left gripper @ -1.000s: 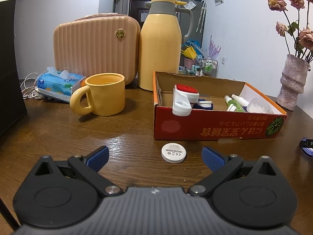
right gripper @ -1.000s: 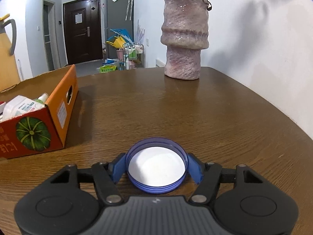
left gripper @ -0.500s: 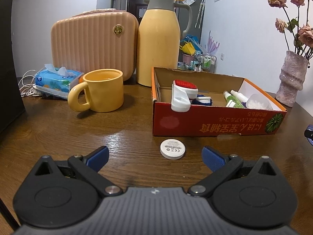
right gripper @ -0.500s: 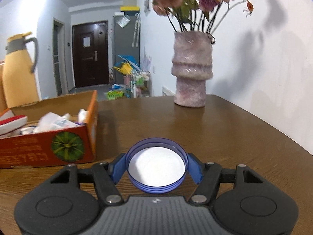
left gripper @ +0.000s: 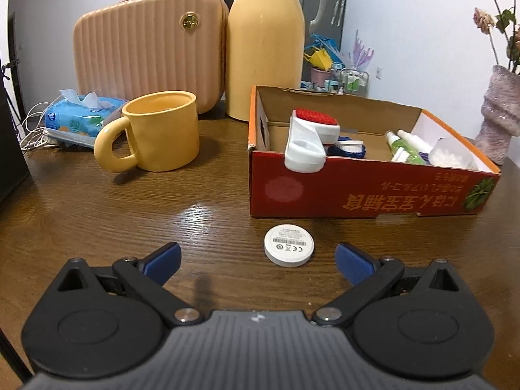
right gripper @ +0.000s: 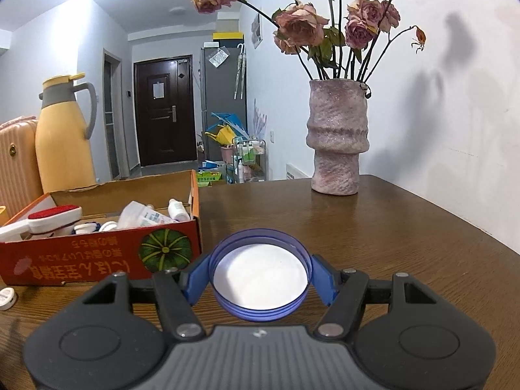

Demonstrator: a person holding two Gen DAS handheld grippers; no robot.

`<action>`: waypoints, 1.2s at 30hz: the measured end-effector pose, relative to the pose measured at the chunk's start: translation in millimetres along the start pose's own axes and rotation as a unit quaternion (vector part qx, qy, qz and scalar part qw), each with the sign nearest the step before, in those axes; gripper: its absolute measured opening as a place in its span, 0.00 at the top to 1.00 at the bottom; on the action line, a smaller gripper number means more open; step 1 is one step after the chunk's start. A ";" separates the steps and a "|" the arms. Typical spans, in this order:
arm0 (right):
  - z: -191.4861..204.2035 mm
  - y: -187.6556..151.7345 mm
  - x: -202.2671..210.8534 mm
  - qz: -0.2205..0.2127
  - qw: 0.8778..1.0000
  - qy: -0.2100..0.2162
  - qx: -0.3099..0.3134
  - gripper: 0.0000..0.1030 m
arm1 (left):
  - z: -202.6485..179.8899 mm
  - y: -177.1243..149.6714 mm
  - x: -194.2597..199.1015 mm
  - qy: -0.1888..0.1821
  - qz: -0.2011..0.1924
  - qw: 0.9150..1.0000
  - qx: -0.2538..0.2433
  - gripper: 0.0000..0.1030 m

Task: Organize rigid objects
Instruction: 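Grasp the white round cap with the left tool while the right tool holds the blue lid, then carry the white round cap and blue-rimmed lid over the cardboard box with both tools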

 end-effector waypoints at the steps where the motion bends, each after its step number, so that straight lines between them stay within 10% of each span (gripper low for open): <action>1: 0.7 -0.2 0.8 0.000 1.000 0.001 -0.001 0.37 | -0.9 0.9 -2.0 0.003 -0.001 1.000 -0.001 0.00; 10: 1.1 -0.4 1.8 -0.002 1.000 0.007 -0.003 0.37 | -13.4 4.8 -17.1 0.007 0.008 1.000 -0.026 0.13; 21: 2.6 -0.3 2.3 -0.004 1.000 0.012 0.002 0.36 | -19.9 5.6 -30.1 -0.016 0.020 0.999 -0.032 0.61; 36: 12.8 -0.7 12.3 -0.021 0.999 0.031 0.007 0.36 | -12.2 10.1 -8.6 0.007 -0.015 1.000 -0.025 0.61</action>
Point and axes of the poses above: each gripper's, at about its wrist camera, not at the fingertips, and x roughly against the way its jaws point, z to its left, y to its top, the point moved 5 cm from there along -x, roughly the way its jaws point, and after that the axes turned 12 degrees about -x, right-handed, at the moved point
